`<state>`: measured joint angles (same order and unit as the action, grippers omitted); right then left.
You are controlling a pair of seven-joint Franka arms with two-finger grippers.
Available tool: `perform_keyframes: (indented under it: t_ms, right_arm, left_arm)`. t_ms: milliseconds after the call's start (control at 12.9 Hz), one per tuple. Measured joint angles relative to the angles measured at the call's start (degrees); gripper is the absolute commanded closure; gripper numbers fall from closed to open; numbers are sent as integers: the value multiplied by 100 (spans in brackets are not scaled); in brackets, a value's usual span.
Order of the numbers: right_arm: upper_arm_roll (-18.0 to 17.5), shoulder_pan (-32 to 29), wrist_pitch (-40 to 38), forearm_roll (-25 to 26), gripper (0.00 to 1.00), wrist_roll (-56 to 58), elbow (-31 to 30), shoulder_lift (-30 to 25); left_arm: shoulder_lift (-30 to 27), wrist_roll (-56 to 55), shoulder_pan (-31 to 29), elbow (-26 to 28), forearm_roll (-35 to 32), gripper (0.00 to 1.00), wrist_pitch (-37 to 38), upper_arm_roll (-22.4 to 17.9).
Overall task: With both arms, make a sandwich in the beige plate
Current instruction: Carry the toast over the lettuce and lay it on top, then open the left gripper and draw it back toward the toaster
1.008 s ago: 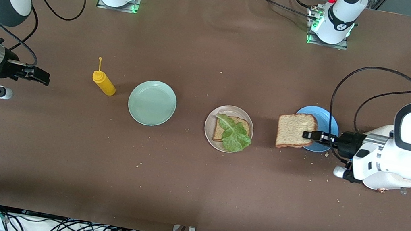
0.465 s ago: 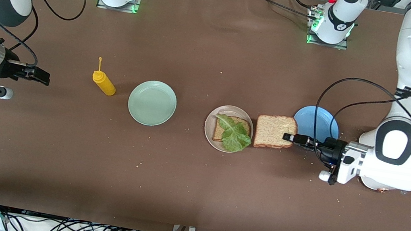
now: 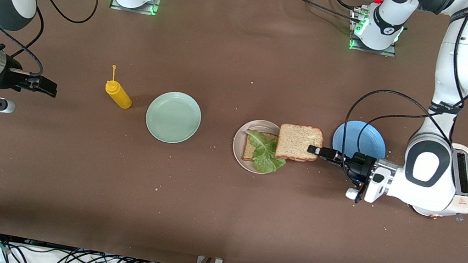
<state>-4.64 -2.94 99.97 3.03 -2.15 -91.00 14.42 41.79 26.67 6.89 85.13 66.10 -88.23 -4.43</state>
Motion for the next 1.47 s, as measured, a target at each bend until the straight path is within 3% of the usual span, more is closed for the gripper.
perform_keyframes:
  t_ms: [310,620,1086,1163,1241,1319,1474]
  right_arm:
    - [0,0,0,0,0,0,-1,0]
    - [0,0,0,0,0,0,-1,0]
    - [0,0,-2,0,0,0,-1,0]
    - [0,0,-2,0,0,0,-1,0]
    - [0,0,-3,0,0,0,-1,0]
    - [0,0,-3,0,0,0,-1,0]
    - [0,0,-3,0,0,0,-2,0]
  left_arm:
    - [143,212,222,143,114,100,-268,27]
    - [366,747,634,351,831,100,-933,38]
    - [600,1402,736,514,1122,100,-1043,24]
    - [602,1437,736,515,1122,70,-1080,23]
    - [602,1465,737,515,1122,9,-1142,23]
    - [602,1497,739,515,1122,0,-1203,23]
    - [602,1531,741,515,1111,0,-1270,20]
